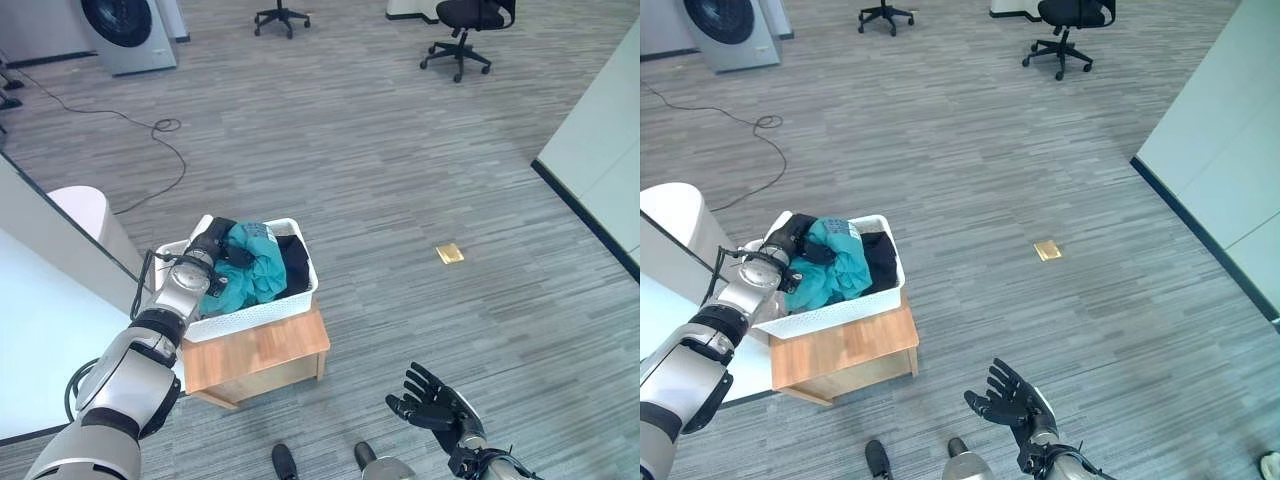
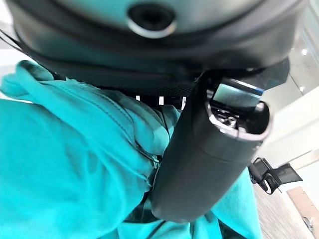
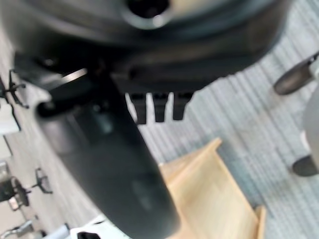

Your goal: Pick up bed clothes into laundry basket.

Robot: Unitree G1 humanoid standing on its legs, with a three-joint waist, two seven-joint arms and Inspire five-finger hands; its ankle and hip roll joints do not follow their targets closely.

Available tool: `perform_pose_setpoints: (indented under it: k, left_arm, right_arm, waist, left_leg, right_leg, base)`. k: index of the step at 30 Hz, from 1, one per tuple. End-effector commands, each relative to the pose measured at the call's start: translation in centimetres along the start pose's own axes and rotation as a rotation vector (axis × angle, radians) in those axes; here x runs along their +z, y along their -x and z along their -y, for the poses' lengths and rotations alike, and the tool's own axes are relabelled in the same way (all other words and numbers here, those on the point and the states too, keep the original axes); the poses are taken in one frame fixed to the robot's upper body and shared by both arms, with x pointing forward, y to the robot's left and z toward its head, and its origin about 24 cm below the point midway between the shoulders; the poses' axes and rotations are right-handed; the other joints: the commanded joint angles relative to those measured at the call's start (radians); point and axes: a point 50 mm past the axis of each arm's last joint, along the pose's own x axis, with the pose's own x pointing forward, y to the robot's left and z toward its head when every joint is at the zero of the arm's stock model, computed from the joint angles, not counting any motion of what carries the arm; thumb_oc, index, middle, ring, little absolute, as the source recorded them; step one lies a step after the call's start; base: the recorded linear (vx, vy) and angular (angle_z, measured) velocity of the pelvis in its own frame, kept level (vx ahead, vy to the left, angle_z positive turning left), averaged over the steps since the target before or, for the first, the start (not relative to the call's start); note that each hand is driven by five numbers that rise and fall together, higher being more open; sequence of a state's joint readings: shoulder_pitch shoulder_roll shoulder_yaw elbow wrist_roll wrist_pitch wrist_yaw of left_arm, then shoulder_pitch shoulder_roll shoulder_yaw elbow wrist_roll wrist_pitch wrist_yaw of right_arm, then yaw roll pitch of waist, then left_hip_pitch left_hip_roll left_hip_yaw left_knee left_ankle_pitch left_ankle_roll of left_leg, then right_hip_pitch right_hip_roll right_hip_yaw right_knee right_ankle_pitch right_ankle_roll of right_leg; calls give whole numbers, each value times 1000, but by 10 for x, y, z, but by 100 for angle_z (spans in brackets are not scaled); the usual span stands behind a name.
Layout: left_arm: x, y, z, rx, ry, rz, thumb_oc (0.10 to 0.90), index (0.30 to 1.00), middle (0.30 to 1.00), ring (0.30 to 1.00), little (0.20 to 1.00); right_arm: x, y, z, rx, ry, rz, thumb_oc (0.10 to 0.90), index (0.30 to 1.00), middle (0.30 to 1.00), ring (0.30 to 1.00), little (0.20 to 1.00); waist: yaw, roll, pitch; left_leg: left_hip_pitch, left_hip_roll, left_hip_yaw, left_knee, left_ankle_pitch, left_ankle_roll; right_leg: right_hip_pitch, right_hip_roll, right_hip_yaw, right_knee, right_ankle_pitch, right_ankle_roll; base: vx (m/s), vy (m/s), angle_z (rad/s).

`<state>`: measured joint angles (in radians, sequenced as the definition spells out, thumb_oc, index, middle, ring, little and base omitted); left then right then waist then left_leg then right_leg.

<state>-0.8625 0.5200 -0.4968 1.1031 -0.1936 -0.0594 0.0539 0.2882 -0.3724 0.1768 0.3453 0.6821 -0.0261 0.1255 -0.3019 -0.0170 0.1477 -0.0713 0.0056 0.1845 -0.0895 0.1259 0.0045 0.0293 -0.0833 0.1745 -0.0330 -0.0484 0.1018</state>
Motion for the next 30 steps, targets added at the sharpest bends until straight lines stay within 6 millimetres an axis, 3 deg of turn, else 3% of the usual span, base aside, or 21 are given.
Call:
perform_pose_setpoints:
  k: [1,7,8,9,10,14,18,22,25,27,29,30]
  left_arm:
    - [51,-7,-50,172,45,152,400,300,300,300,300]
    - [66,-9,-52,152,-107,178,400,300,300,300,300]
    - [68,-9,-53,151,-132,180,499,448,448,448,448]
    - [68,-9,-55,151,-143,175,772,858,858,858,858]
    - [66,-8,-59,160,-164,161,800,900,900,900,900]
    - [70,-4,-82,221,-178,167,800,900,900,900,900]
    - [91,1,-104,273,-231,225,800,900,900,900,900]
    - [109,4,-110,275,-271,284,800,900,900,900,900]
    - [120,4,-103,214,-251,323,800,900,900,900,900]
    - [137,6,-88,144,-365,393,800,900,900,900,900]
    - [165,20,-67,43,-468,562,800,900,900,900,900]
    - [168,33,-58,-1,-392,668,800,900,900,900,900]
  right_arm:
    - [36,-7,-14,94,16,189,800,900,900,900,900]
    - [39,-11,-24,146,25,190,800,900,900,900,900]
    - [40,-12,-25,155,32,193,800,900,900,900,900]
    - [41,-12,-27,165,37,192,800,900,900,900,900]
    - [40,-13,-30,186,41,189,800,900,900,900,900]
    - [38,-13,-36,221,42,180,800,900,900,900,900]
    - [35,-14,-41,250,53,162,800,900,900,900,900]
    - [35,-13,-41,268,66,154,800,900,900,900,900]
    - [35,-13,-37,252,76,149,800,900,900,900,900]
    - [35,-13,-35,243,86,147,800,900,900,900,900]
    - [34,-10,-29,229,92,147,800,900,900,900,900]
    - [33,-6,-24,211,81,152,800,900,900,900,900]
  waist:
    - [23,-69,-43]
    - [17,-75,-45]
    - [17,-76,-42]
    - [17,-76,-40]
    - [15,-79,-38]
    - [20,-83,-40]
    - [29,-73,-41]
    - [41,-52,-47]
    - [55,-29,-49]
    - [68,-18,-49]
    - [85,-12,-50]
    - [109,-12,-48]
  left_leg:
    - [-36,59,54,2,-78,-69]
    - [-70,66,73,2,-76,-70]
    - [-69,67,81,2,-77,-71]
    - [-68,67,85,2,-78,-71]
    - [-68,66,88,2,-80,-70]
    - [-62,74,104,2,-89,-72]
    - [-44,73,105,2,-97,-70]
    - [-27,66,97,2,-106,-69]
    - [-20,59,83,2,-107,-68]
    - [-15,55,72,2,-107,-67]
    - [-10,51,56,2,-111,-65]
    - [-8,47,37,2,-110,-63]
  right_leg:
    - [-167,-14,-25,-54,142,90]
    - [-212,-8,-16,-54,155,97]
    - [-215,-8,-14,-54,157,99]
    - [-217,-7,-12,-54,157,100]
    - [-222,-5,-10,-54,159,103]
    - [-229,0,4,-54,162,108]
    - [-216,1,7,-54,157,108]
    - [-196,-10,-6,-54,146,108]
    - [-177,-20,-24,-54,138,108]
    - [-163,-25,-40,-54,132,107]
    - [-146,-30,-57,-54,124,106]
    - [-130,-37,-74,-54,118,102]
  base:
    - [-55,-15,-16]
    - [-21,14,-14]
    - [0,36,-11]
    - [0,31,-12]
    - [4,20,-13]
    - [25,0,-18]
    - [67,7,-13]
    - [57,14,-1]
    - [50,11,4]
    - [51,11,16]
    - [49,-13,17]
    - [17,-44,28]
